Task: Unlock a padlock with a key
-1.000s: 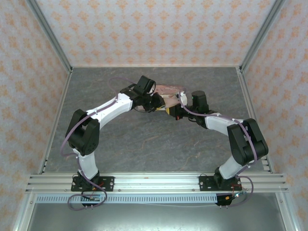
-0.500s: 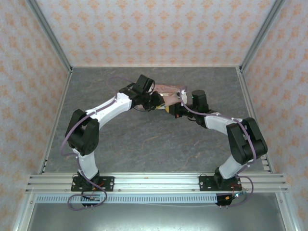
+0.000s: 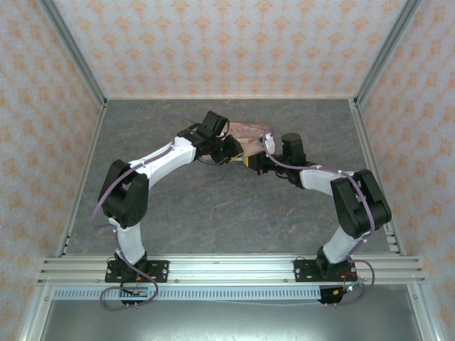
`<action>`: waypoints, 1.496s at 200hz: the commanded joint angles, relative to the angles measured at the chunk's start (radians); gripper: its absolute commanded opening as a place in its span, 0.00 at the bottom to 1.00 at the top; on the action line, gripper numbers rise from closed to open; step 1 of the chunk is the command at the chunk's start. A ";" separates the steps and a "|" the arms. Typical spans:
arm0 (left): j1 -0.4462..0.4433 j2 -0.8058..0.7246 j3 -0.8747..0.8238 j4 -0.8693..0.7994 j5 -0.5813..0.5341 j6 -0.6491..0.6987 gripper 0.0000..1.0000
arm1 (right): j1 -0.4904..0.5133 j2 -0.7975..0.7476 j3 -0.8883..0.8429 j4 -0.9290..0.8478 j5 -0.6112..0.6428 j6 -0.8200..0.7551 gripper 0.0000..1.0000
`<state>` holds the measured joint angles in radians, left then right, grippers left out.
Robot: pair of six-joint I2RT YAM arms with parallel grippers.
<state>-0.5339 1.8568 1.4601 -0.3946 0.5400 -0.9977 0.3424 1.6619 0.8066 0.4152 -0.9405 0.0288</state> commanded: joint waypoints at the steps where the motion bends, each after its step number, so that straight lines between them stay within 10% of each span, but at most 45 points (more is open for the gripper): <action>1: -0.054 -0.008 0.020 0.052 0.153 0.005 0.15 | 0.025 0.008 0.069 0.151 0.004 0.000 0.00; 182: -0.054 0.069 -0.110 0.173 0.097 0.004 0.16 | 0.031 0.068 -0.095 0.397 0.033 0.213 0.00; 299: -0.025 -0.002 -0.212 0.204 0.010 0.009 0.47 | 0.041 0.167 -0.150 0.482 0.035 0.344 0.00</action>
<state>-0.5552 1.9312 1.2762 -0.1917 0.5388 -0.9977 0.3733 1.8229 0.6533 0.7551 -0.8913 0.3286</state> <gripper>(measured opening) 0.444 0.040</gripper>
